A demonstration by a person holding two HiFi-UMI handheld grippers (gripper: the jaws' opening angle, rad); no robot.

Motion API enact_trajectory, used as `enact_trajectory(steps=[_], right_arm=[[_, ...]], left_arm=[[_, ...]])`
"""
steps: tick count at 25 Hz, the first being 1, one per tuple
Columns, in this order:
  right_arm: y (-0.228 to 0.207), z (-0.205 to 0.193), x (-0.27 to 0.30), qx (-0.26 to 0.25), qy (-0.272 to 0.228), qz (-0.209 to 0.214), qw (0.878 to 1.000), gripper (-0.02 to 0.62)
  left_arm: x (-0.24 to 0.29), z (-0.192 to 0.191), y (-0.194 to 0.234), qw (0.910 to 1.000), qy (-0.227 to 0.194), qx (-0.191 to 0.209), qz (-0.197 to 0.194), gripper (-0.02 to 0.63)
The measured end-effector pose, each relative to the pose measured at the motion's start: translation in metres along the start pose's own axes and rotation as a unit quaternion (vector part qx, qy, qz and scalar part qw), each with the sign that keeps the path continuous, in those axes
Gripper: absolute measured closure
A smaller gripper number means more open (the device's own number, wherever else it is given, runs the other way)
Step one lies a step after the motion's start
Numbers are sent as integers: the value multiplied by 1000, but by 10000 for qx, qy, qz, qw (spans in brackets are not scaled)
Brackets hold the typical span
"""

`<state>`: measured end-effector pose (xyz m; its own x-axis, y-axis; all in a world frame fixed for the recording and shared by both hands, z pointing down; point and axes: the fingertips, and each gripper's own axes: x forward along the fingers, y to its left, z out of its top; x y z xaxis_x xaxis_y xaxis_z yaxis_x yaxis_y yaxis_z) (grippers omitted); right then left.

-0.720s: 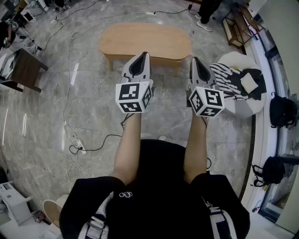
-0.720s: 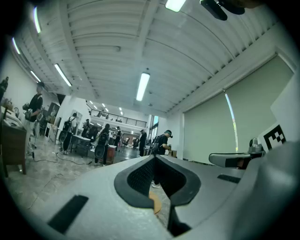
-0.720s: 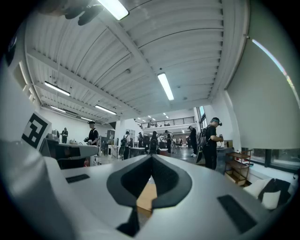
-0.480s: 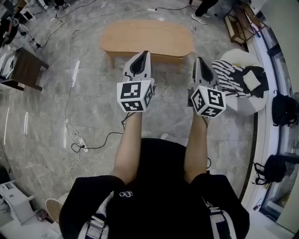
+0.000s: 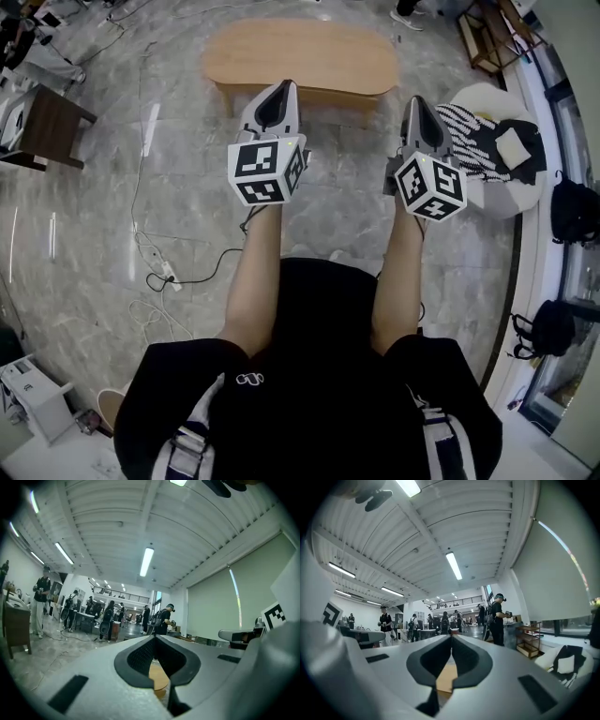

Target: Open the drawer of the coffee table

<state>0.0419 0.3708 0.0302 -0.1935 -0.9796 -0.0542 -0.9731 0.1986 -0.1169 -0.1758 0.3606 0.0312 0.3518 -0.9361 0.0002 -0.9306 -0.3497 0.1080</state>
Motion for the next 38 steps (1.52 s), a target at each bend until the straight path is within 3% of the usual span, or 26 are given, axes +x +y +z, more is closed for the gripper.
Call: enact_trajectory(steps=[15,24,38], right_arm=[[18,-1,9,-226,6,-161,9996,584],[24,3,22,-454,-197,-85,9987,583],[-37,-26,66,-246,-513,-179,9982,583]], left_arm=[[4,-15,48,9993,43,-382,26,594],[20,-14,61,9982,-256,-546,-59,594],[96,-49,51,9989,-300,-309,-182,594]])
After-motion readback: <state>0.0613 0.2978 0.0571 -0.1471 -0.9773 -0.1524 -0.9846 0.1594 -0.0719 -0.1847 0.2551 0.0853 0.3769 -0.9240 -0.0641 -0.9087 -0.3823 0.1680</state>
